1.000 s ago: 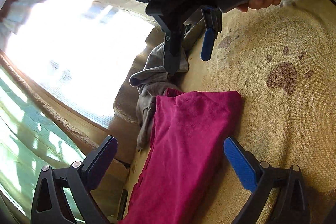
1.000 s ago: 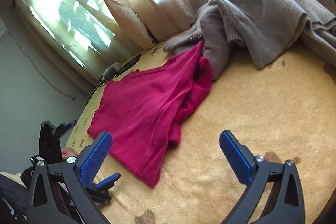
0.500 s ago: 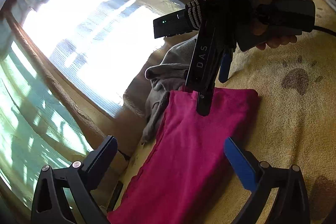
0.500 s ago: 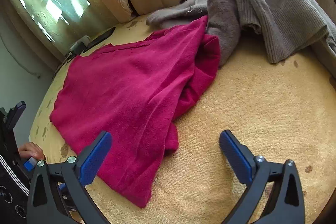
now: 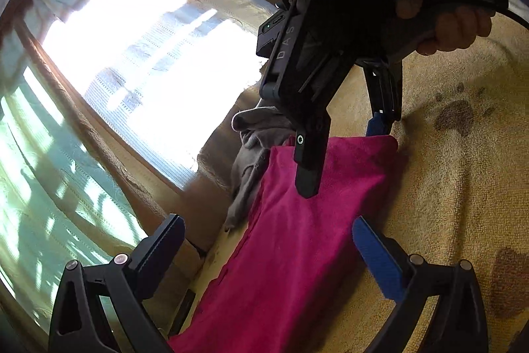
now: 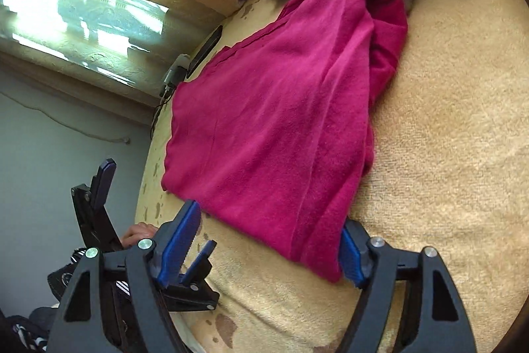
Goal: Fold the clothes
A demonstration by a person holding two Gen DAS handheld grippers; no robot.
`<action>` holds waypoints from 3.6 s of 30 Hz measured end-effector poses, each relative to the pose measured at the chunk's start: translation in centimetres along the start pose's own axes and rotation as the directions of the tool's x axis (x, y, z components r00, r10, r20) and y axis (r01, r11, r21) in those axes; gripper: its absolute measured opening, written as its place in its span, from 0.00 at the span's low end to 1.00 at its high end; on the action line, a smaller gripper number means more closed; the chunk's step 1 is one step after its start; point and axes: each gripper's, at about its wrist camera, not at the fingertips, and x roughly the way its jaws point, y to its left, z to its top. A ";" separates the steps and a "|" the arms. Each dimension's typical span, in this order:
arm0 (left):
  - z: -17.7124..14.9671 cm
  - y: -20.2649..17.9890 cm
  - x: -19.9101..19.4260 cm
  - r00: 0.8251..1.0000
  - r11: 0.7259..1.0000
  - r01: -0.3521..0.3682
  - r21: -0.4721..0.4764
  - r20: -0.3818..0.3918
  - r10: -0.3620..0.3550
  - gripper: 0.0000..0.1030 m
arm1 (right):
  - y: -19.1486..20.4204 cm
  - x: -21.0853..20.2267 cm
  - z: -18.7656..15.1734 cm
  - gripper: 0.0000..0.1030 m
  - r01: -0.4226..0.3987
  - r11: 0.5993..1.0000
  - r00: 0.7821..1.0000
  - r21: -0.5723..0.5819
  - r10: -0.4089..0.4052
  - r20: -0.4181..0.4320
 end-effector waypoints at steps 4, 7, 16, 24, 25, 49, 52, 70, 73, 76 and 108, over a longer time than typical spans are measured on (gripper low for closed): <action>0.8 -0.8 -0.4 1.000 0.999 0.011 0.043 0.028 -0.012 1.00 | 0.4 0.3 0.1 0.74 -0.011 1.000 1.000 0.014 0.011 -0.003; 1.3 -0.9 -0.3 1.000 0.999 0.018 0.046 0.024 -0.019 1.00 | 1.1 -0.2 0.6 0.35 -0.023 1.000 0.999 -0.017 0.023 0.036; 2.8 -1.2 2.0 0.997 0.999 0.046 0.028 -0.058 -0.044 1.00 | 2.2 -1.5 2.5 0.21 -0.055 0.996 0.992 -0.065 0.061 0.109; 4.4 -1.0 3.6 0.988 0.995 0.095 0.008 -0.122 -0.094 0.93 | 1.9 -3.2 2.9 0.21 -0.130 0.991 0.979 -0.040 0.134 0.153; 4.5 -1.2 3.8 0.987 0.996 0.090 0.020 -0.134 -0.087 0.74 | 1.9 -3.4 3.0 0.21 -0.136 0.990 0.978 -0.041 0.140 0.156; 4.6 2.6 3.5 0.983 0.979 0.111 -0.168 -0.129 -0.133 0.10 | -6.0 -6.9 11.9 0.85 0.103 0.993 0.951 0.064 -0.117 0.287; 4.7 2.9 3.6 0.983 0.975 0.116 -0.191 -0.117 -0.140 0.10 | -6.6 -4.4 12.6 0.67 0.073 0.993 0.972 0.091 -0.091 0.215; 5.1 2.7 1.3 0.982 0.962 0.176 -0.211 -0.030 -0.187 0.10 | -4.3 -2.8 12.7 0.20 0.194 0.980 0.967 0.036 -0.198 0.159; 5.0 3.0 0.8 0.982 0.960 0.184 -0.213 -0.012 -0.191 0.10 | -4.1 -3.4 11.6 0.16 0.184 0.982 0.969 0.046 -0.189 0.160; 5.1 3.4 0.4 0.983 0.962 0.179 -0.208 0.007 -0.181 0.10 | -3.5 -3.6 11.5 0.15 0.188 0.982 0.966 0.033 -0.191 0.175; 4.4 -2.9 0.7 0.975 0.977 0.212 -0.002 -0.065 -0.212 0.84 | -3.7 -1.5 12.0 0.88 0.039 0.995 0.996 -0.087 -0.032 0.082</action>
